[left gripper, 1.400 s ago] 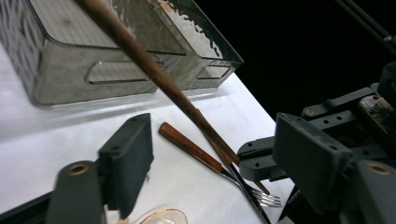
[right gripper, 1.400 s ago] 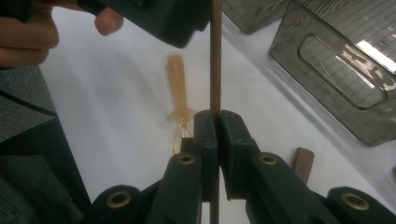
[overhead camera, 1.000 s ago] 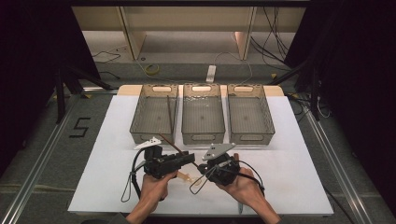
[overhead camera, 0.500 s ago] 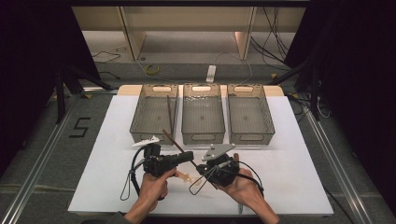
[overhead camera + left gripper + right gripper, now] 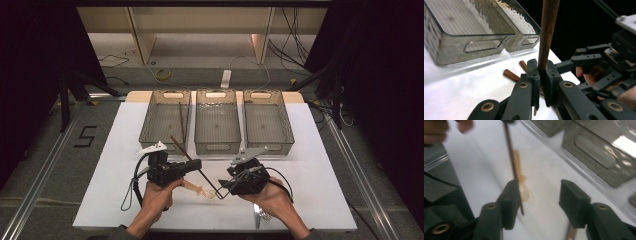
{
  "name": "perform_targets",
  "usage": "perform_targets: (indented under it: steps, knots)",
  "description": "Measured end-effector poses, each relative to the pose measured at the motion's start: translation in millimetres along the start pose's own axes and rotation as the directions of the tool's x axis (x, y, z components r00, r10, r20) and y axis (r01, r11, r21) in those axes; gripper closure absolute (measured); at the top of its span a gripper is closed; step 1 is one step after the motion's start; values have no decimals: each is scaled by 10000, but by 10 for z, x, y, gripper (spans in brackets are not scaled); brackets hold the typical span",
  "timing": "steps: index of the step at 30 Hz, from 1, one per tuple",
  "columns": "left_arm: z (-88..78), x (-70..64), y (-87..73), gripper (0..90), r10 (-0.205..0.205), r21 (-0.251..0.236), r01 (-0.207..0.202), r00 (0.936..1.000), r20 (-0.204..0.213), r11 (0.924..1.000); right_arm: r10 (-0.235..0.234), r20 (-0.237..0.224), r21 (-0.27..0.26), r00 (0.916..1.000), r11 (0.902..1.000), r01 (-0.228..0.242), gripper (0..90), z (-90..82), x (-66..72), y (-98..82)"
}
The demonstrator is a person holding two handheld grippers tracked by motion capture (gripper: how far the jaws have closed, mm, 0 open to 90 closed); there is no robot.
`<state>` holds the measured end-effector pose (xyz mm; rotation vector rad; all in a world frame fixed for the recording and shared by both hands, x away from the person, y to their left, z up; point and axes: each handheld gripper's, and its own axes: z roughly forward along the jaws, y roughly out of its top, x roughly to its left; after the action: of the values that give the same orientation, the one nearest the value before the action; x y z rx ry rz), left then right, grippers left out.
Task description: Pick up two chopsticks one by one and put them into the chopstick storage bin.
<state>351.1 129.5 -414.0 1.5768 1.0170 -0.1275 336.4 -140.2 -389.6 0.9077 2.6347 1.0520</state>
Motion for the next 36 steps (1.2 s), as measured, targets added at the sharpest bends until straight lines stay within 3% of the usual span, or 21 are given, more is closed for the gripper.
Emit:
perform_targets:
  steps: [8, 12, 19, 27, 30, 34, 36]
  knots:
    - [-68, -25, 85, 847, 404, 302, -397, 9989, -249, 9988, 691, 703, 679, 9951, 9950, -739, 345, -60, -220, -139]
    - [-134, -36, 182, 847, 626, 398, -612, 9974, -350, 9973, 1005, 883, 652, 9910, 9922, -1064, 315, -68, -299, -219]
    - [-226, -19, 354, 846, 673, 407, -654, 9966, -479, 9970, 1446, 1452, 843, 9788, 9839, -1578, 304, -65, -444, -309]
    - [-330, -12, 678, 845, 1180, 774, -1146, 9922, -405, 9904, 1645, 1491, 1070, 9750, 9776, -1813, 302, -42, -492, -373]
    - [-342, 5, 798, 845, 1380, 862, -1325, 9886, -607, 9874, 1592, 1470, 1094, 9762, 9783, -1760, 299, -35, -481, -386]
    - [-332, 82, 951, 845, 1418, 850, -1342, 9857, -912, 9873, 1556, 1319, 1007, 9790, 9804, -1694, 294, -50, -466, -404]
    - [-312, 143, 1023, 845, 1265, 731, -1199, 9876, -934, 9901, 1568, 1363, 903, 9782, 9813, -1699, 294, -78, -458, -419]
